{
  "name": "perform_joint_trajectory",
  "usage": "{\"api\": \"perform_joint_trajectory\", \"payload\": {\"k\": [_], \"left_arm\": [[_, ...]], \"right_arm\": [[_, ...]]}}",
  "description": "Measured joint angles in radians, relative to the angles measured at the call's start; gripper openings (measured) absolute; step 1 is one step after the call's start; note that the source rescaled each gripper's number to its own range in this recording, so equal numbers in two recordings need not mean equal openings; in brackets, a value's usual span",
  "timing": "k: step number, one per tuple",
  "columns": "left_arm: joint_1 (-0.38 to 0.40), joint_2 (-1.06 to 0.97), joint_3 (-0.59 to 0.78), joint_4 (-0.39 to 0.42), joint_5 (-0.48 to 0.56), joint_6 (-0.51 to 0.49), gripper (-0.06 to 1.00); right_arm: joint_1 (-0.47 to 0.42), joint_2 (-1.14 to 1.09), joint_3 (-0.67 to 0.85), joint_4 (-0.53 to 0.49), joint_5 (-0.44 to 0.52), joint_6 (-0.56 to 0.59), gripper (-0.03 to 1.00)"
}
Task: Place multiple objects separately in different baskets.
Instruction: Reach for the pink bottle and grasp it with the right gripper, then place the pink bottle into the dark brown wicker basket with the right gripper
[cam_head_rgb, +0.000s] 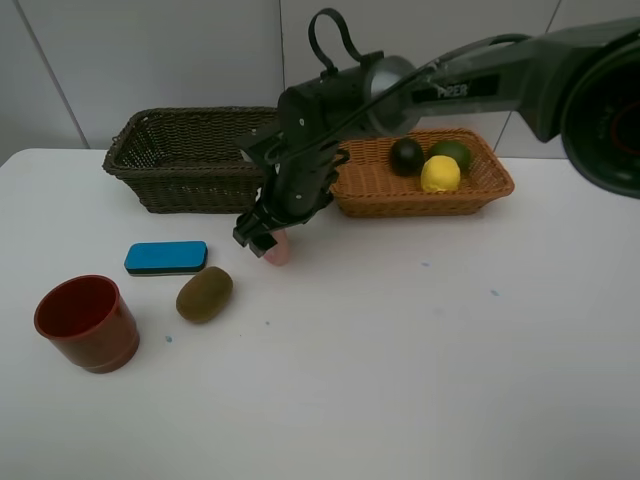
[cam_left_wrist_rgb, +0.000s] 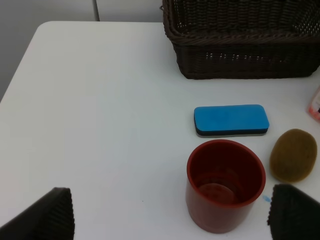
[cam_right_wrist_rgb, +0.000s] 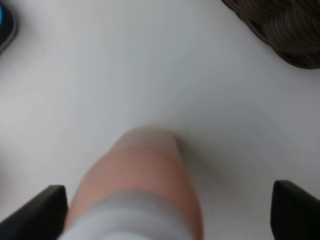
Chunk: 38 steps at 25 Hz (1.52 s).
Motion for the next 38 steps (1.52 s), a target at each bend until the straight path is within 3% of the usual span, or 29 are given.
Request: {"api": "perform_joint_trajectory", "payload": {"k": [2,5,25,38], "left_arm": [[0.000,0.000,0.000,0.000,0.000,0.000,1.00],[0.000,0.000,0.000,0.000,0.000,0.000,1.00],[0.000,0.000,0.000,0.000,0.000,0.000,1.00],[0.000,0.000,0.000,0.000,0.000,0.000,1.00]], "right_arm": [[0.000,0.000,0.000,0.001,0.000,0.000,0.64],[0.001,0.000,0.000,0.001,0.000,0.000,0.22],[0.002,-0.001,0.000,0.002,0.001,0.000,0.22],[0.002,-0.170,0.000,-0.017,0.088,0.000,0.22]]}}
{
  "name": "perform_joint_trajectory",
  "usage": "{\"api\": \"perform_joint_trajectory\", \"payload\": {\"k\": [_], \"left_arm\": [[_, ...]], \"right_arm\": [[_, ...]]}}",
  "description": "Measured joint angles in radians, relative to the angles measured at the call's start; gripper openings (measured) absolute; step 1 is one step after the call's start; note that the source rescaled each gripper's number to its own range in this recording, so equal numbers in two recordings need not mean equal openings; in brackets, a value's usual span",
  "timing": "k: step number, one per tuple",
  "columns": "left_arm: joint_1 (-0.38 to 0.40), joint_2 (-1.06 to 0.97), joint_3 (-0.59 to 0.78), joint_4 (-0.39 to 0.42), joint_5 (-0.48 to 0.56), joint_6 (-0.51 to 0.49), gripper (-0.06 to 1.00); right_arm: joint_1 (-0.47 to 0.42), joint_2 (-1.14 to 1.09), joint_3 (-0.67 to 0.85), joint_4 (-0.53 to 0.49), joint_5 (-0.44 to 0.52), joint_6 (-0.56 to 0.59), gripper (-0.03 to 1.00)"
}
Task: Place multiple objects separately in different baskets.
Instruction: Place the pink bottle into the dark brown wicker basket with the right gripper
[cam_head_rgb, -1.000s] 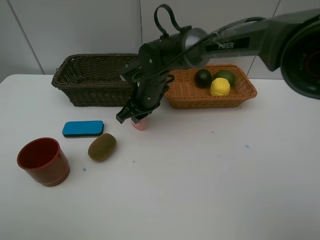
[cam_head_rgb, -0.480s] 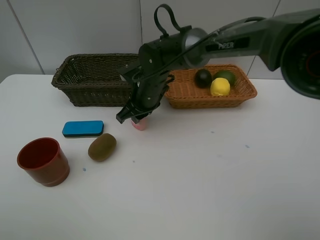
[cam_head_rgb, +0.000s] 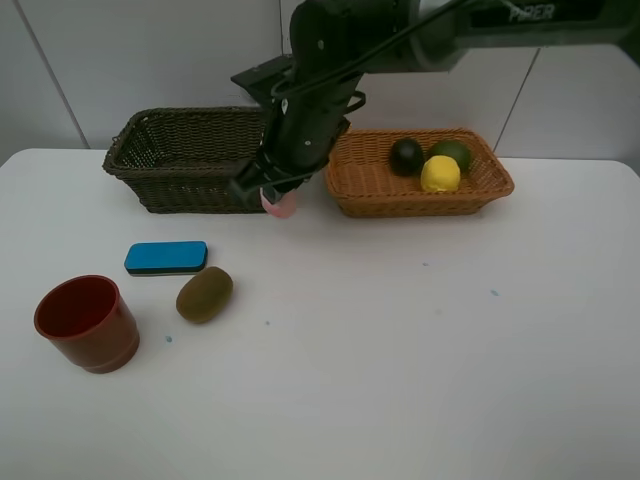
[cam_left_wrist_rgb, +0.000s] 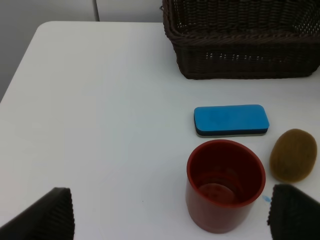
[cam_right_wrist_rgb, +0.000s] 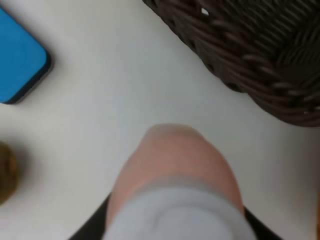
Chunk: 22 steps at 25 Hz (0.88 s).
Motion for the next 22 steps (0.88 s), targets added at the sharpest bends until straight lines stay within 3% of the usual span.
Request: {"api": "perform_joint_trajectory", "payload": {"k": [11,22], "left_arm": [[0.000,0.000,0.000,0.000,0.000,0.000,1.00],[0.000,0.000,0.000,0.000,0.000,0.000,1.00]], "right_arm": [[0.000,-0.061,-0.077,-0.052,0.011,0.000,0.22],[-0.023,-0.024,-0.166,-0.101,-0.219,0.000,0.22]]}}
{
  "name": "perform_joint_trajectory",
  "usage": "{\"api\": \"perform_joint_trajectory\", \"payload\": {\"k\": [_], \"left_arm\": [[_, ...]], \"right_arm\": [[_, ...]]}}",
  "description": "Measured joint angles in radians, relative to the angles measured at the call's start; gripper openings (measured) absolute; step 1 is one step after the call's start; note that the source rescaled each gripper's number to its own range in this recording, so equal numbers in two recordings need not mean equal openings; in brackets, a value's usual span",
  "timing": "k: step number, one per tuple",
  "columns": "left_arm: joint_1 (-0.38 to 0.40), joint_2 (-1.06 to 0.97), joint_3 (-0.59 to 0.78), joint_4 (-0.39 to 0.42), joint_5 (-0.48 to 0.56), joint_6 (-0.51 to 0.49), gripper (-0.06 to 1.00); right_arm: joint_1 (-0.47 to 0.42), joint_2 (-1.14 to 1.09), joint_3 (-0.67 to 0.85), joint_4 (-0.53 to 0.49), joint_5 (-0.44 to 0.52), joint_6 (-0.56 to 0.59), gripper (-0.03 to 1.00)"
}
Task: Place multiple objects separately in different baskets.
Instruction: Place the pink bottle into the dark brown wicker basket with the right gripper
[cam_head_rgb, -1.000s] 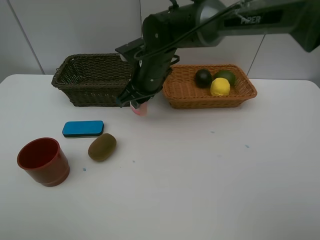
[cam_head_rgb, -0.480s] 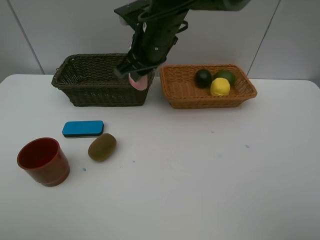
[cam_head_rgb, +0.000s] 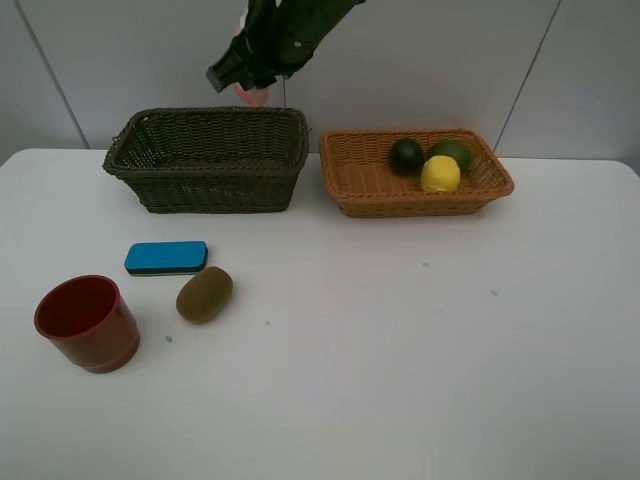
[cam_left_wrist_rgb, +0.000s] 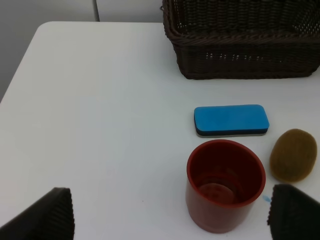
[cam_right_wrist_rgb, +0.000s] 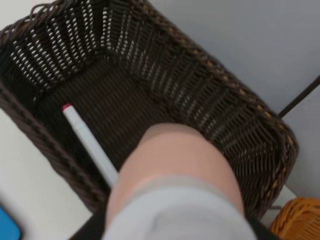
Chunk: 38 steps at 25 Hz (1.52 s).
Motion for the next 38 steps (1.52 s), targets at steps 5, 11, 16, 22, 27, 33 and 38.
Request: {"api": "perform_joint_trajectory", "payload": {"k": [5,11,16,22,27,33,38], "left_arm": [[0.000,0.000,0.000,0.000,0.000,0.000,1.00],[0.000,0.000,0.000,0.000,0.000,0.000,1.00],[0.000,0.000,0.000,0.000,0.000,0.000,1.00],[0.000,0.000,0.000,0.000,0.000,0.000,1.00],[0.000,0.000,0.000,0.000,0.000,0.000,1.00],[0.000,0.000,0.000,0.000,0.000,0.000,1.00],[0.000,0.000,0.000,0.000,0.000,0.000,1.00]], "right_arm": [[-0.028,0.073,0.000,0.004,-0.081,0.000,0.22],[-0.058,0.157,0.000,0.049,-0.246,0.000,0.22],[-0.066,0.208,0.000,0.074,-0.308,0.000,0.22],[-0.070,0.263,0.000,0.075,-0.325,0.000,0.22],[-0.070,0.282,0.000,0.075,-0.324,0.000,0.22],[-0.070,0.282,0.000,0.075,-0.332,0.000,0.22],[-0.070,0.282,0.000,0.075,-0.332,0.000,0.22]]}}
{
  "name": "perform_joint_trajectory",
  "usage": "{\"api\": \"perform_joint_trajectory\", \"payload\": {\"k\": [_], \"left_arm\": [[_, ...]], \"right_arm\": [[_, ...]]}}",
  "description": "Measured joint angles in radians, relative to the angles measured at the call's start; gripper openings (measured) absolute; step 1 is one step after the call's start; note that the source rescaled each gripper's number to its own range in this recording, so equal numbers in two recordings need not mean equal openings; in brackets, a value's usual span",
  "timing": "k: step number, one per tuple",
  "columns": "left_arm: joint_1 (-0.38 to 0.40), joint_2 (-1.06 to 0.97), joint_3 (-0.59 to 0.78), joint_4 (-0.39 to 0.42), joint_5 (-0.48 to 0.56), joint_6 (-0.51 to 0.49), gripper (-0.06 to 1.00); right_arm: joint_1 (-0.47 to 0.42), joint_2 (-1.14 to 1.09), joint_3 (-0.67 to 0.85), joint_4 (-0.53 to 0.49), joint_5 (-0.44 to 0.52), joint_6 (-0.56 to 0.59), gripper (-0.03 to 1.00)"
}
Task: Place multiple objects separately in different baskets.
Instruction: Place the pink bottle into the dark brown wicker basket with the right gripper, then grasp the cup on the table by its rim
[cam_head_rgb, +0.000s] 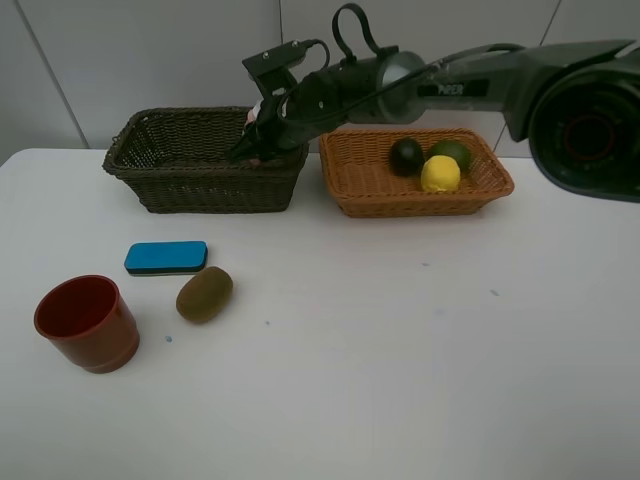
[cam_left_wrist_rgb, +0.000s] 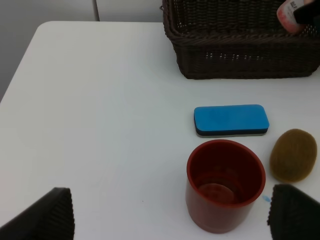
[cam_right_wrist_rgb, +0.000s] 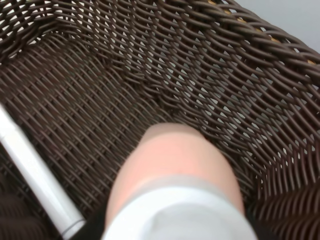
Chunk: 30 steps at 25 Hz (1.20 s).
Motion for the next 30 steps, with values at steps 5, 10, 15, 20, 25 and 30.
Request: {"api": "perform_joint_trajectory", "payload": {"k": [5,10,15,20,25,30], "left_arm": [[0.000,0.000,0.000,0.000,0.000,0.000,1.00],[0.000,0.000,0.000,0.000,0.000,0.000,1.00],[0.000,0.000,0.000,0.000,0.000,0.000,1.00],[0.000,0.000,0.000,0.000,0.000,0.000,1.00],[0.000,0.000,0.000,0.000,0.000,0.000,1.00],[0.000,0.000,0.000,0.000,0.000,0.000,1.00]], "right_arm": [[0.000,0.000,0.000,0.000,0.002,0.000,0.22],[0.000,0.000,0.000,0.000,0.016,0.000,0.31],[0.000,0.000,0.000,0.000,0.010,0.000,0.90],[0.000,0.000,0.000,0.000,0.009,0.000,0.99],[0.000,0.000,0.000,0.000,0.009,0.000,1.00],[0.000,0.000,-0.001,0.000,0.010,0.000,1.00]]}}
